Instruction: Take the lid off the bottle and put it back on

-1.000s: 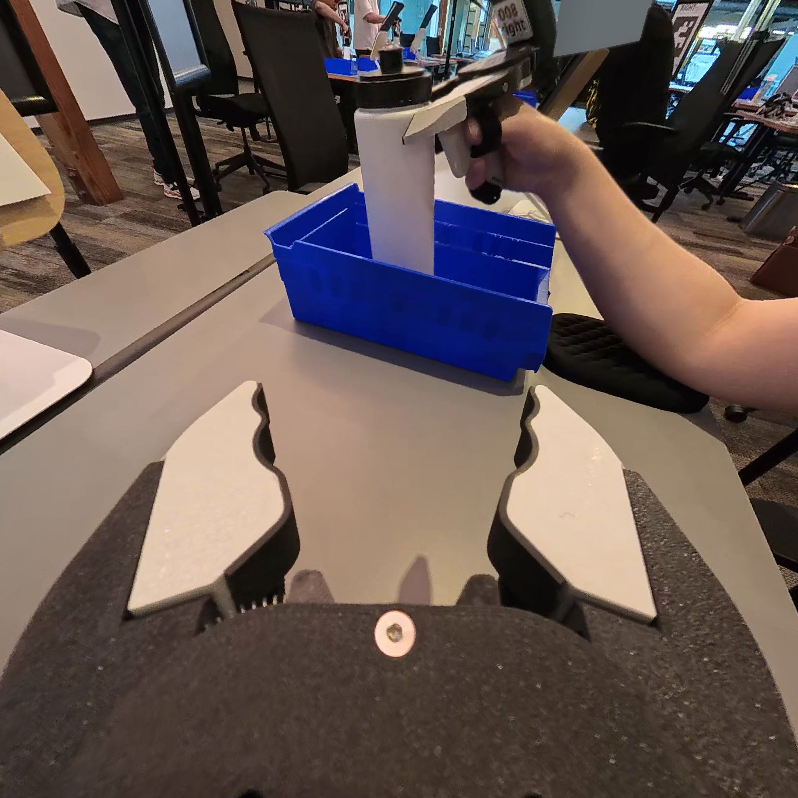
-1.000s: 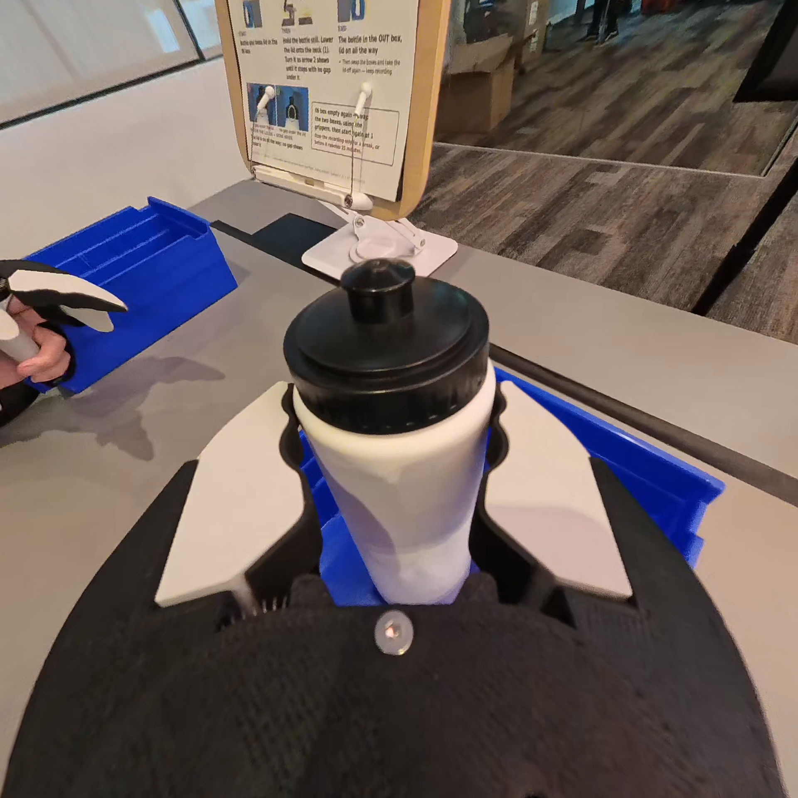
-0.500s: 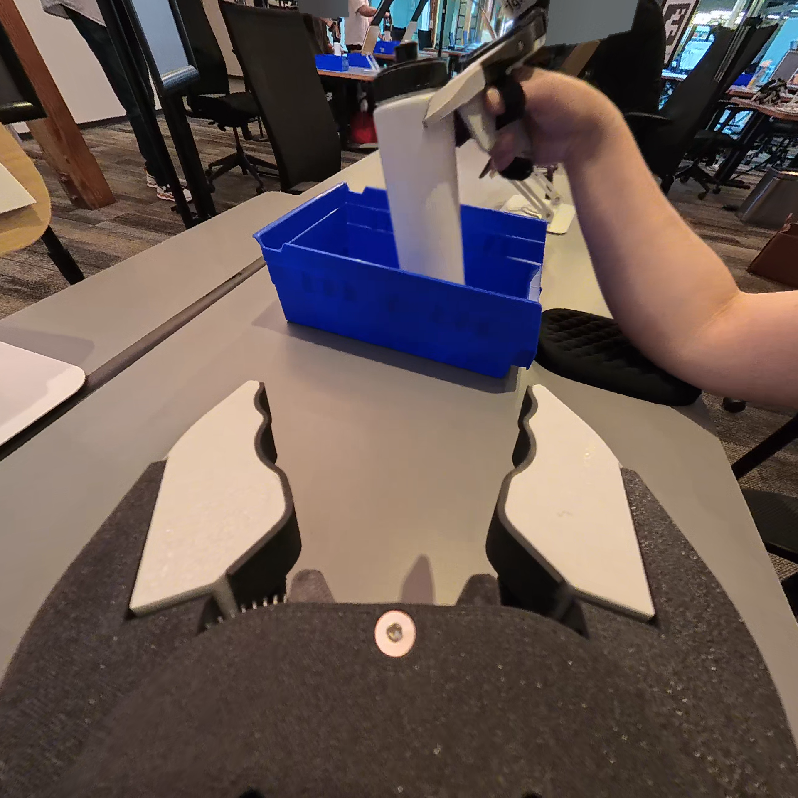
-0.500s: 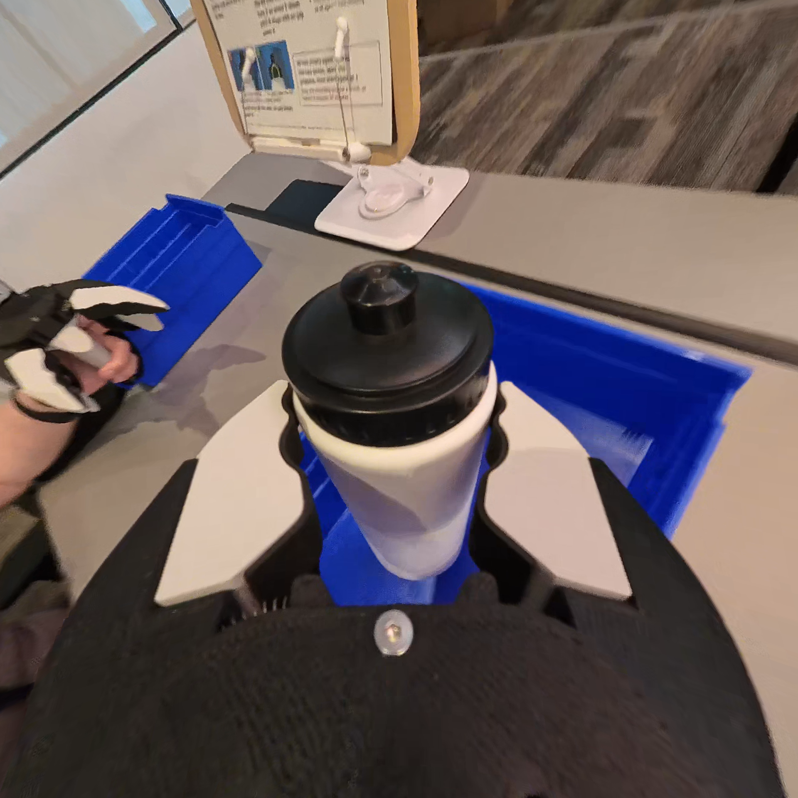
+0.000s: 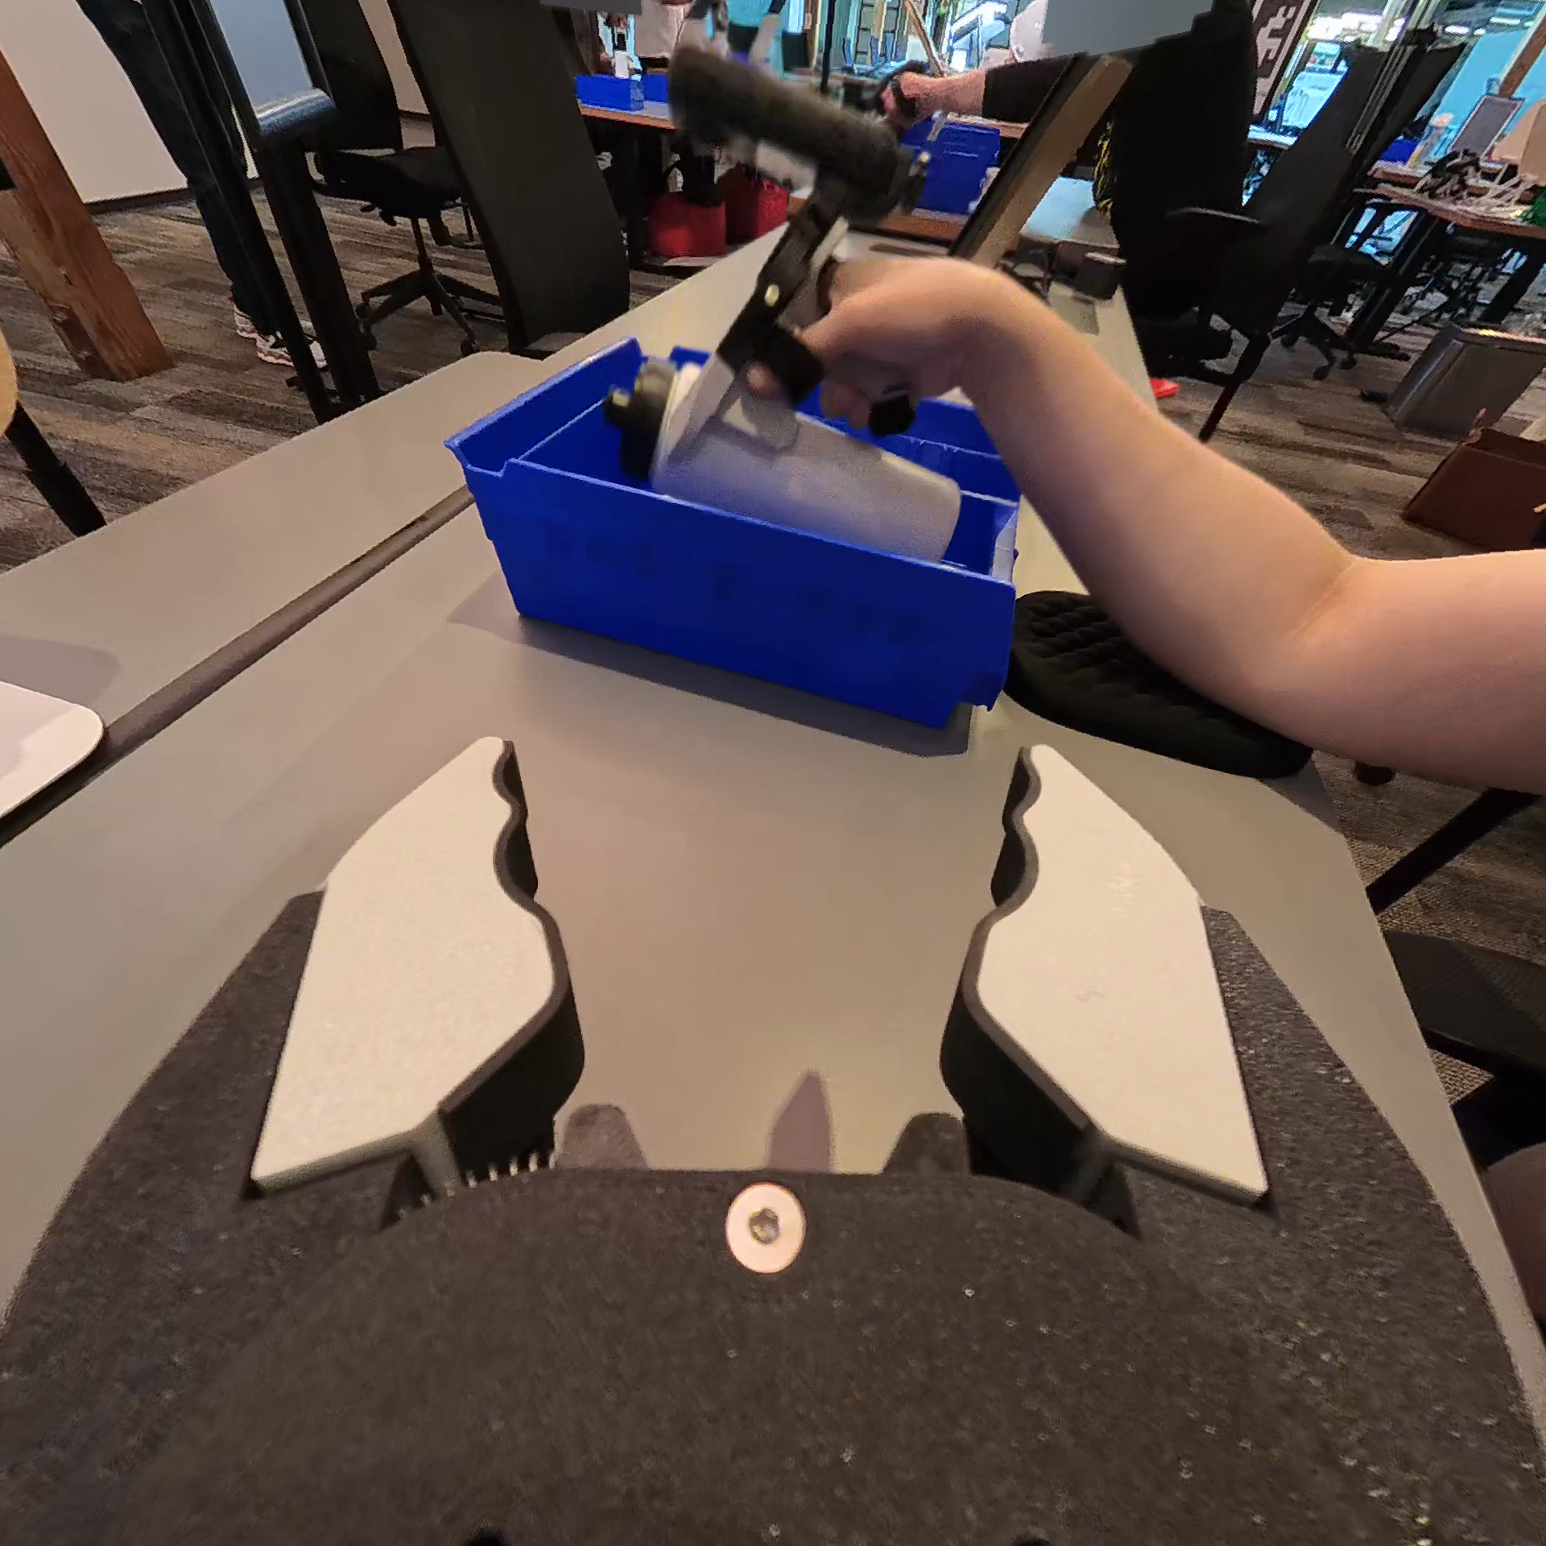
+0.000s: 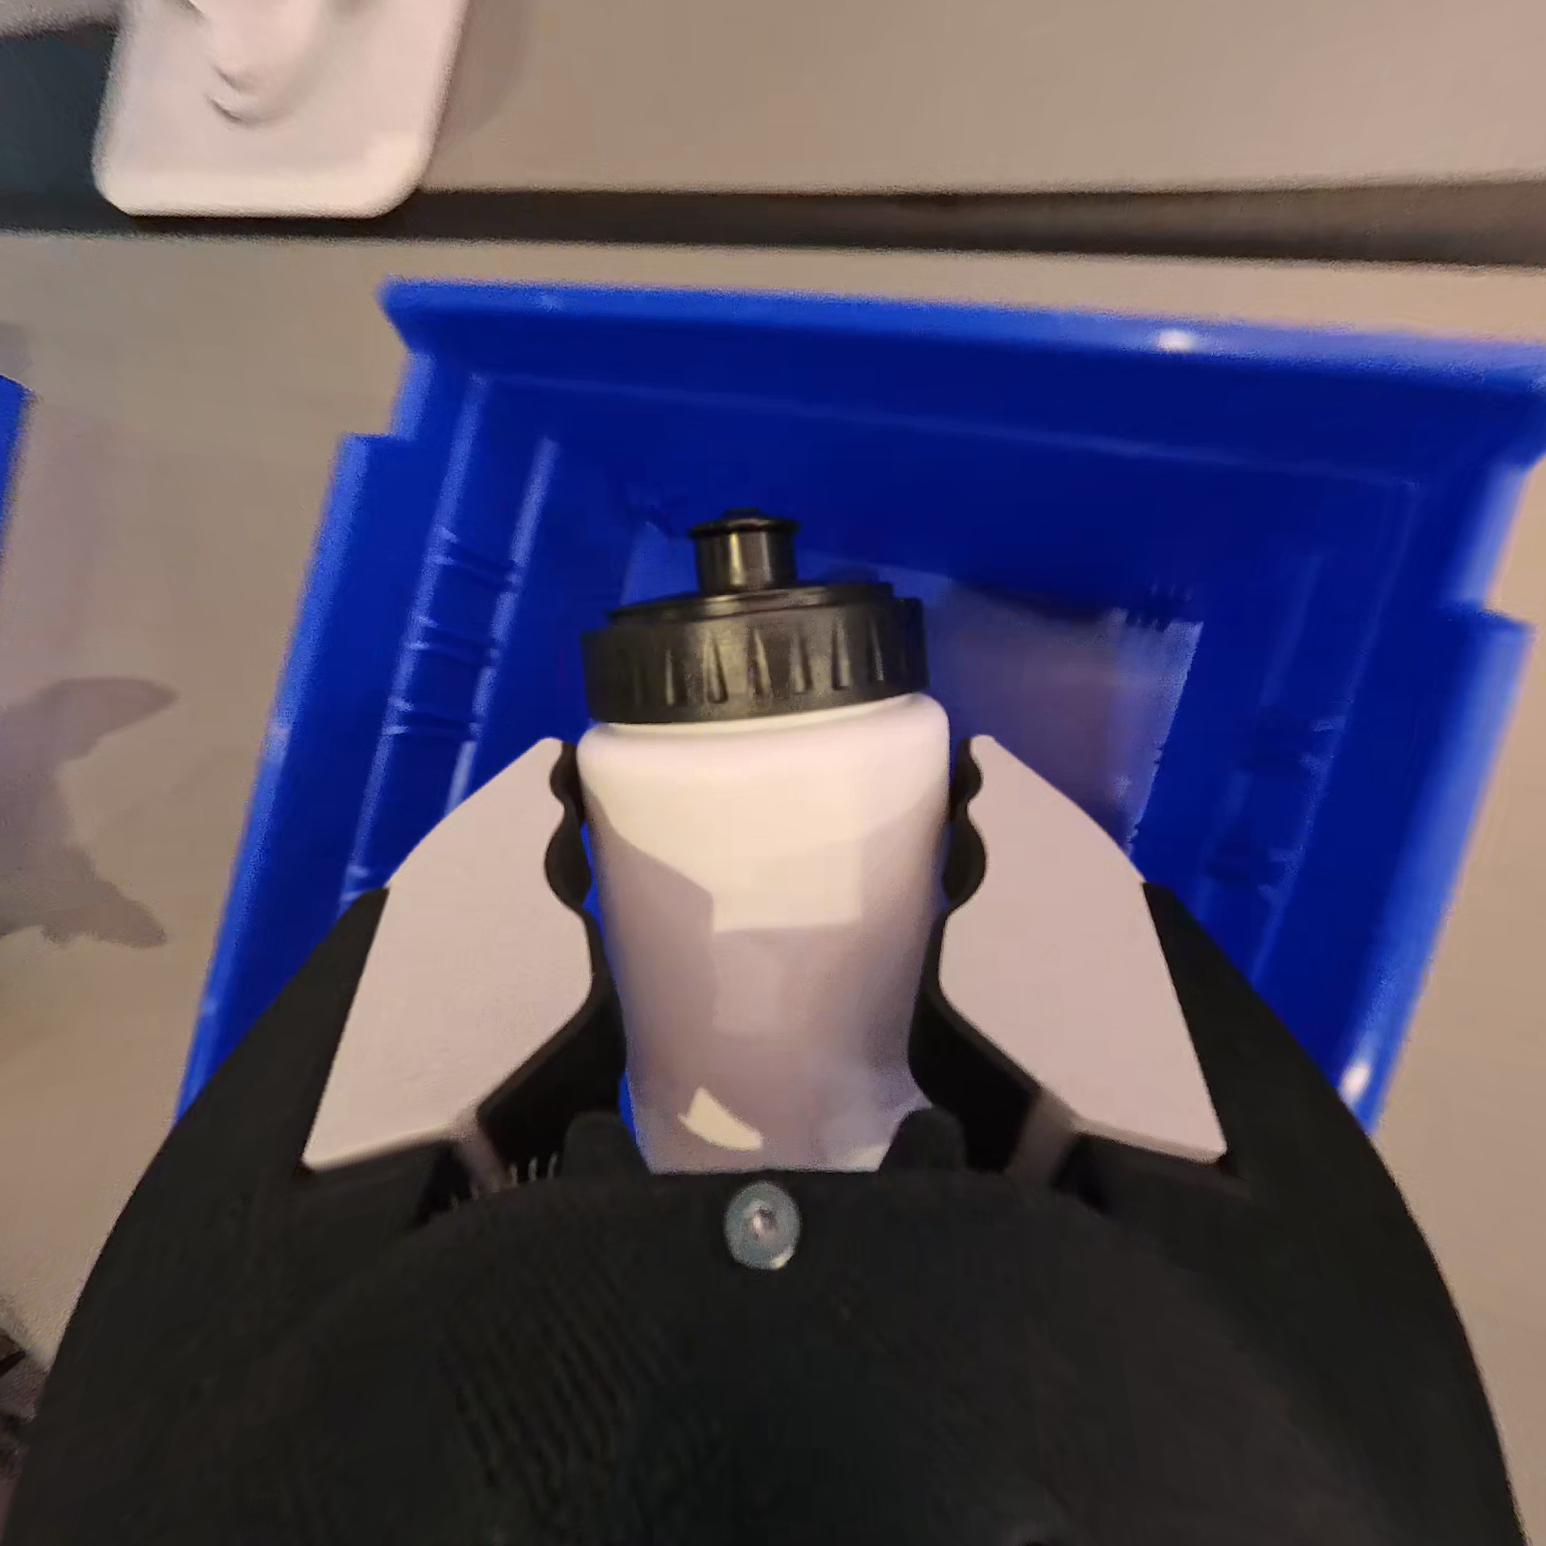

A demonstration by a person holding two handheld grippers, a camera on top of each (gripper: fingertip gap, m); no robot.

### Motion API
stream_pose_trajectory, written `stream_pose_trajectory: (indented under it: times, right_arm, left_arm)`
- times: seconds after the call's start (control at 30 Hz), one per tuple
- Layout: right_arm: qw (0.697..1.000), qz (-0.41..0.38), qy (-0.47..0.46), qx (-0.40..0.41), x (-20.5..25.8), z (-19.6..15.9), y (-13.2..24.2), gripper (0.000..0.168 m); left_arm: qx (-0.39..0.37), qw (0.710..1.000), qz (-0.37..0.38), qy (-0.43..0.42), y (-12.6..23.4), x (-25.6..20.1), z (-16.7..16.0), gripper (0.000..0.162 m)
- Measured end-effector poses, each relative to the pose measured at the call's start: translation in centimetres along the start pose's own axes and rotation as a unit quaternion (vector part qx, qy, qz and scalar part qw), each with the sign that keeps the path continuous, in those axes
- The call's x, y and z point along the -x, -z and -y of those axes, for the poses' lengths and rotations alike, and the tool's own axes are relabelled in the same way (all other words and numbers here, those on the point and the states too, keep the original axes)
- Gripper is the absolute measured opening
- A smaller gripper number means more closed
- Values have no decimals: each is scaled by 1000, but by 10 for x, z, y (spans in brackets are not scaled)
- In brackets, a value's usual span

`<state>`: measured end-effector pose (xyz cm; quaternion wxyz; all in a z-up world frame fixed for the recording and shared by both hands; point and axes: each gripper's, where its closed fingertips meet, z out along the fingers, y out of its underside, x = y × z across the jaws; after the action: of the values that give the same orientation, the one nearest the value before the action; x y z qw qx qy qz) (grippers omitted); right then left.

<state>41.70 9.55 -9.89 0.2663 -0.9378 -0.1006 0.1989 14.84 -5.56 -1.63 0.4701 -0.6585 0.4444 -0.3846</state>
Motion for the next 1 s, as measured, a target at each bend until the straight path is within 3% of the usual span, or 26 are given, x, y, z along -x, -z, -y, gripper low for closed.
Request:
stream_pose_trajectory:
  times: [0.1, 0.2, 0.3, 0.43, 0.53, 0.67, 0.8, 0.87, 0.93, 1.0]
  right_arm:
    - [999, 12, -21, 39, 1, -12, -17, 85]
    - [998, 47, -31, 37, 13, -6, -10, 73]
    - [999, 31, 24, -25, 20, 15, 29, 76]
    - [982, -110, 103, -116, -8, 31, 99, 76]
    - [967, -215, 111, -82, -52, 9, 120, 77]
    - [976, -211, 48, 25, -87, -33, 100, 77]
    - [972, -212, 9, 101, -101, -61, 80, 77]
    - [968, -210, -15, 134, -104, -72, 73, 73]
    - [969, -194, -28, 150, -102, -79, 66, 65]
    - [974, -156, -37, 160, -93, -82, 60, 49]
  left_arm:
    - [1, 1000, 1, 4, 2, 0, 1, 108]
    - [8, 1000, 9, 4, 7, 3, 5, 109]
    - [7, 999, 32, -1, 26, 12, 21, 109]
    - [51, 988, 145, -18, 89, 51, 43, 108]
    - [122, 945, 302, -12, 169, 100, 36, 101]
    - [242, 856, 452, 75, 280, 145, -15, 95]
    - [234, 818, 496, 174, 341, 170, -50, 80]
    - [258, 782, 511, 245, 364, 172, -79, 79]
    - [309, 744, 505, 310, 379, 167, -114, 81]
    - [334, 728, 494, 339, 384, 167, -136, 77]
